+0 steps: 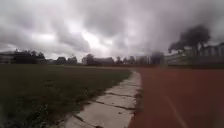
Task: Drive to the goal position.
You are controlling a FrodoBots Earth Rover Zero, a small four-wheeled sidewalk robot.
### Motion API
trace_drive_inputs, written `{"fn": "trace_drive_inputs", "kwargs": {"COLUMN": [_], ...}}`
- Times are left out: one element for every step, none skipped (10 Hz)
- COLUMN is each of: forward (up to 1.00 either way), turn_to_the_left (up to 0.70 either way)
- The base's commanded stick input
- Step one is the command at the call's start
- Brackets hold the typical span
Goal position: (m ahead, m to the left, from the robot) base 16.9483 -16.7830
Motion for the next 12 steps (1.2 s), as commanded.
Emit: {"fn": "trace_drive_inputs", "kwargs": {"forward": [0.7,0.7,0.7,0.7,0.7,0.7,0.7,0.7,0.7,0.7,0.7,0.7], "turn_to_the_left": [0.0,0.0,0.0,0.0,0.0,0.0,-0.32,-0.34,-0.35,-0.35,-0.35,-0.35]}}
